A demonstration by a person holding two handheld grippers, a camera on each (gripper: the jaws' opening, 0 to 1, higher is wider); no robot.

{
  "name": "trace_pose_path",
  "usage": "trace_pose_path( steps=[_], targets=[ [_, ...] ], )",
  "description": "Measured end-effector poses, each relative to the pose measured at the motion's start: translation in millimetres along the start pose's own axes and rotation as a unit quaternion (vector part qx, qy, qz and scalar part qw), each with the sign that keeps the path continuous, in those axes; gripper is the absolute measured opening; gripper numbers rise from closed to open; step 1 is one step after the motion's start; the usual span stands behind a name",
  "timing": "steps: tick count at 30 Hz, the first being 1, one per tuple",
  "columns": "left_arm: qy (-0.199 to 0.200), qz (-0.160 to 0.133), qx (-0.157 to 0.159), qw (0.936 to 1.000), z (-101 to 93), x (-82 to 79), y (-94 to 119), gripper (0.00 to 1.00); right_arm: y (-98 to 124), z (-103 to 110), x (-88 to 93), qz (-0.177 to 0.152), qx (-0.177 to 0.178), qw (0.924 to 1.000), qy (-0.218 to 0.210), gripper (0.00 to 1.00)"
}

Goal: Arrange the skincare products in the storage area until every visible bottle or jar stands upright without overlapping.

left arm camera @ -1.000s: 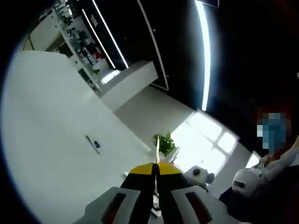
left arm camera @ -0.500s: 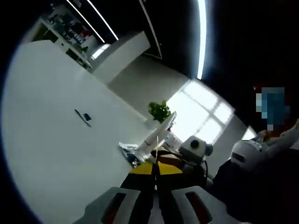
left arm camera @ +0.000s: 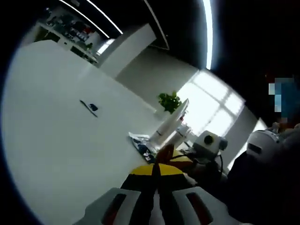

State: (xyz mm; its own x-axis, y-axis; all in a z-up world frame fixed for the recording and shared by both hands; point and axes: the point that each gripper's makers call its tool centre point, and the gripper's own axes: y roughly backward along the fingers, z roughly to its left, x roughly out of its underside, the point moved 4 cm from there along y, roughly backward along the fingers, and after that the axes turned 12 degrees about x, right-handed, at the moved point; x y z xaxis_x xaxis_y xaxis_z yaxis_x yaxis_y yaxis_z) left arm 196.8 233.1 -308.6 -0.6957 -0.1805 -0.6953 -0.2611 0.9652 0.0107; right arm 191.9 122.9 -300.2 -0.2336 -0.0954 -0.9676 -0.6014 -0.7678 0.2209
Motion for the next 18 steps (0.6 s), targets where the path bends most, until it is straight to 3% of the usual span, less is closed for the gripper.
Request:
trace_pose_path(
  steps=[14, 18],
  targets=[
    [-0.018, 0.041, -0.026, 0.9987, 4.4, 10.7, -3, 0.0, 5, 0, 19.0, 0.044, 0.004, 0.999, -0.004, 0.0],
    [-0.027, 0.053, -0.036, 0.9976, 5.1, 12.6, -3, 0.0, 6, 2, 19.9, 0.056, 0.005, 0.9979, 0.033, 0.0]
  ],
)
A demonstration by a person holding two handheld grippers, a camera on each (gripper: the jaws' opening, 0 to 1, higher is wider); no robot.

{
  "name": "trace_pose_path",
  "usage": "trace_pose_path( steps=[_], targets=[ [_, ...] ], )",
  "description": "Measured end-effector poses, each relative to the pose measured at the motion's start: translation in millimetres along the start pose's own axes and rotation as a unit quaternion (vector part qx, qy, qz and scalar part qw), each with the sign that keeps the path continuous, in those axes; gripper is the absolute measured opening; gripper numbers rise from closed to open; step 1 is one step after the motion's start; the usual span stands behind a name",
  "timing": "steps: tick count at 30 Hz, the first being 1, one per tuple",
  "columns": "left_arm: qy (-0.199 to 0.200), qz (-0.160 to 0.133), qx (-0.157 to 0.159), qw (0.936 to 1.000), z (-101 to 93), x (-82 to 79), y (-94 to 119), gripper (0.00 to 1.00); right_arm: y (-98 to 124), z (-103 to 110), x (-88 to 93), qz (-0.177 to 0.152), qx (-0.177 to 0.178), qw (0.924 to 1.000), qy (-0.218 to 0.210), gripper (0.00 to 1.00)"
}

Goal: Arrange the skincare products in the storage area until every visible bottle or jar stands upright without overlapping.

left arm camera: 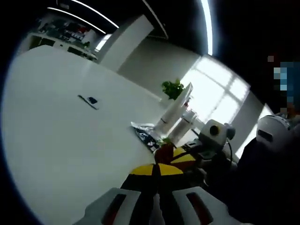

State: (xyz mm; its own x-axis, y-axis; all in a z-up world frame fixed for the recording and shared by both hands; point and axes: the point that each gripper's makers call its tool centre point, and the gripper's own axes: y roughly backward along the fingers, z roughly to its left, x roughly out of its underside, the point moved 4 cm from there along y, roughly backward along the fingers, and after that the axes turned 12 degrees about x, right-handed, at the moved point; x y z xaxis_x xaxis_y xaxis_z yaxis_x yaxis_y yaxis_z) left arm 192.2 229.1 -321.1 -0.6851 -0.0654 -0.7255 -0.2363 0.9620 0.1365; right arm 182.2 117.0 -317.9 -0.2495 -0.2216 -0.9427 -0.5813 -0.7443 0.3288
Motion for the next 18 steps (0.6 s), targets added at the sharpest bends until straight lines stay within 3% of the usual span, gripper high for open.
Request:
trace_pose_path(
  steps=[11, 18],
  targets=[
    [-0.041, 0.031, -0.042, 0.9978, 4.4, 5.1, -4.0, 0.0, -1.0, 3.7, 5.2, 0.019, 0.015, 0.9968, 0.077, 0.01],
    [-0.054, 0.045, -0.057, 0.9959, 6.6, 8.7, -5.2, 0.0, -2.0, 7.6, 6.7, 0.034, 0.027, 0.9869, 0.155, 0.02]
  ],
)
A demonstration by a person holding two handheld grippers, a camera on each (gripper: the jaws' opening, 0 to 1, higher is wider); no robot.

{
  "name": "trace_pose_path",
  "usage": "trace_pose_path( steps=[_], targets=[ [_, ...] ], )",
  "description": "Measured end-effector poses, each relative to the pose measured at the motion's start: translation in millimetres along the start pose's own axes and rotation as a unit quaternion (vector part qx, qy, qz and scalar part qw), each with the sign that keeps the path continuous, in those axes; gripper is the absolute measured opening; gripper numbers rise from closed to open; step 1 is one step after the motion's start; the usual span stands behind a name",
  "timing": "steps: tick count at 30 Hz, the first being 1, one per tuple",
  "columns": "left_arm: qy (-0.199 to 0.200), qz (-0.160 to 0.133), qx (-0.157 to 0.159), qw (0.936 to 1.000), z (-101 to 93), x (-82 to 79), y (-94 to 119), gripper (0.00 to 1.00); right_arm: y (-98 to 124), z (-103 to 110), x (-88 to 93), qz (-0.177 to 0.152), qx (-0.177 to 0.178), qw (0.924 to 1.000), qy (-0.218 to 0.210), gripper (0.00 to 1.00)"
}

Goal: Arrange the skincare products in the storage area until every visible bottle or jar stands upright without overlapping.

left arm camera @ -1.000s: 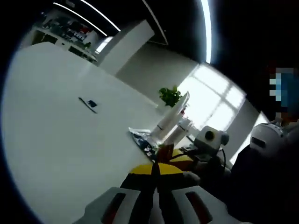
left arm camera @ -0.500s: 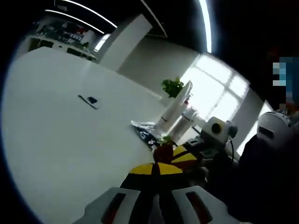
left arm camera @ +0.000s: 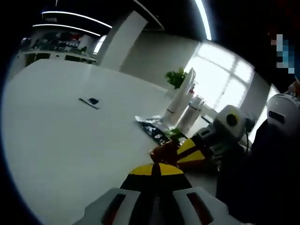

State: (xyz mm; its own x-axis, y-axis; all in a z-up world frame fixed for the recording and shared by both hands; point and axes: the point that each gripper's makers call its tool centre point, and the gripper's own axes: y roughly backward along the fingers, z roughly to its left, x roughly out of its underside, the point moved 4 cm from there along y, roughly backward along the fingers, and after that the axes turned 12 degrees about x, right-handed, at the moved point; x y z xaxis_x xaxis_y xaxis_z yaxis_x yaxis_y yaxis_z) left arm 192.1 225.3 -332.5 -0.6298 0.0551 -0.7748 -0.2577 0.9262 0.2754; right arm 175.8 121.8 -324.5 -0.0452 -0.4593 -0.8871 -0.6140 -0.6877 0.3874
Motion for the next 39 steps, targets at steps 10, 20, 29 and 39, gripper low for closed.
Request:
trace_pose_path(
  steps=[10, 20, 29, 39],
  targets=[
    [-0.023, 0.016, -0.017, 0.9995, 0.3, 2.9, 0, 0.01, -1, 2, 1.3, 0.007, 0.007, 0.9993, 0.036, 0.03],
    [-0.061, 0.031, -0.038, 0.9969, -0.3, 2.4, 1, 0.01, -1, -5, 1.1, 0.009, 0.025, 0.9975, 0.066, 0.09],
    [-0.085, 0.042, -0.049, 0.9943, 0.9, 2.0, 1, 0.02, -1, -7, -0.3, -0.004, 0.015, 0.9983, 0.057, 0.11],
    [-0.091, 0.046, -0.038, 0.9941, 0.4, 1.9, -2, 0.02, 1, -12, -6.6, -0.024, 0.019, 0.9989, 0.036, 0.1]
  ],
)
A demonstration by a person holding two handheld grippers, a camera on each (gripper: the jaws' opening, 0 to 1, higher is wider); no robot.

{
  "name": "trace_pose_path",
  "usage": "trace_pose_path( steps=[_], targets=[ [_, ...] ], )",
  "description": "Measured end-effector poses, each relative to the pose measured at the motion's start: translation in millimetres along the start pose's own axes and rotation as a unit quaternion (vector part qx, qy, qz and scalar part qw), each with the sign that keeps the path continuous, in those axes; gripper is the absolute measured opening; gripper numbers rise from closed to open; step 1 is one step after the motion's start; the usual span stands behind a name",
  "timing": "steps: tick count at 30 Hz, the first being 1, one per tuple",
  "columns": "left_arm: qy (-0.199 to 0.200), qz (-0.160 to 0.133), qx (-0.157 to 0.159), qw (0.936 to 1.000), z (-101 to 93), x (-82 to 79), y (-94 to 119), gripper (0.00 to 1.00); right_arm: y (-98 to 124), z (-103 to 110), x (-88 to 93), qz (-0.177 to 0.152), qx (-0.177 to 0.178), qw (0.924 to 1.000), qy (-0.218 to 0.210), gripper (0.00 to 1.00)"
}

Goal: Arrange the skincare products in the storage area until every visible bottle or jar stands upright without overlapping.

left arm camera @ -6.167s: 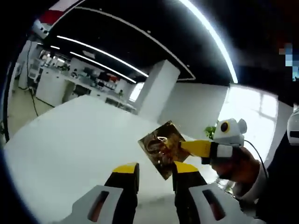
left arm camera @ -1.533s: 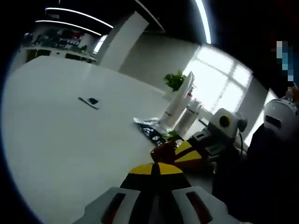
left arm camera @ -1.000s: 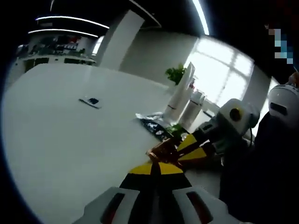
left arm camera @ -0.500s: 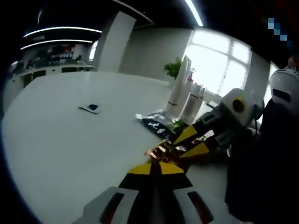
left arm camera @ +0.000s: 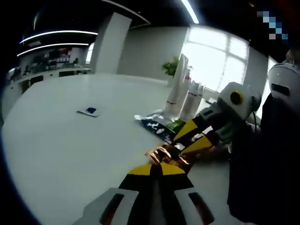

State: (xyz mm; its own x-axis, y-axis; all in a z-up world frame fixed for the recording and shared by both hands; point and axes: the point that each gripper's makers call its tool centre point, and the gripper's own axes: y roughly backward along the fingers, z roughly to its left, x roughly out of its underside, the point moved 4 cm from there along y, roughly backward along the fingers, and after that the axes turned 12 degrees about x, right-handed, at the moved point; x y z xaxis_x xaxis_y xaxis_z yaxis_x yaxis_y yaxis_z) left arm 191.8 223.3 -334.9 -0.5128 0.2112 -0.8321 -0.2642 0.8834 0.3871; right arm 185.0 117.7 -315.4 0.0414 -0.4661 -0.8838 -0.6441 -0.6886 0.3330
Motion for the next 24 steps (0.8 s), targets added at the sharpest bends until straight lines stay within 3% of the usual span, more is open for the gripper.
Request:
trace_pose_path(
  steps=[9, 14, 18, 22, 24],
  targets=[
    [0.006, 0.003, -0.003, 1.0, -1.0, -0.5, -1, 0.02, -10, 7, 0.5, -0.005, -0.026, 0.9993, -0.028, 0.04],
    [0.017, 0.006, -0.004, 0.9998, -1.6, -1.5, -2, 0.02, -18, 10, 5.8, 0.015, -0.033, 0.999, -0.025, 0.02],
    [0.018, 0.006, -0.004, 0.9998, -1.2, -1.1, -1, 0.02, -18, 10, 6.1, 0.011, -0.039, 0.9983, -0.041, 0.0],
    [0.0, 0.011, -0.004, 0.9999, -0.7, -1.0, 0, 0.05, -19, 9, 7.9, 0.014, -0.051, 0.9954, -0.079, 0.0],
    [-0.012, 0.016, -0.005, 0.9998, -0.1, -0.8, 2, 0.06, -19, 8, 8.2, 0.013, -0.055, 0.9953, -0.079, 0.0]
  ],
)
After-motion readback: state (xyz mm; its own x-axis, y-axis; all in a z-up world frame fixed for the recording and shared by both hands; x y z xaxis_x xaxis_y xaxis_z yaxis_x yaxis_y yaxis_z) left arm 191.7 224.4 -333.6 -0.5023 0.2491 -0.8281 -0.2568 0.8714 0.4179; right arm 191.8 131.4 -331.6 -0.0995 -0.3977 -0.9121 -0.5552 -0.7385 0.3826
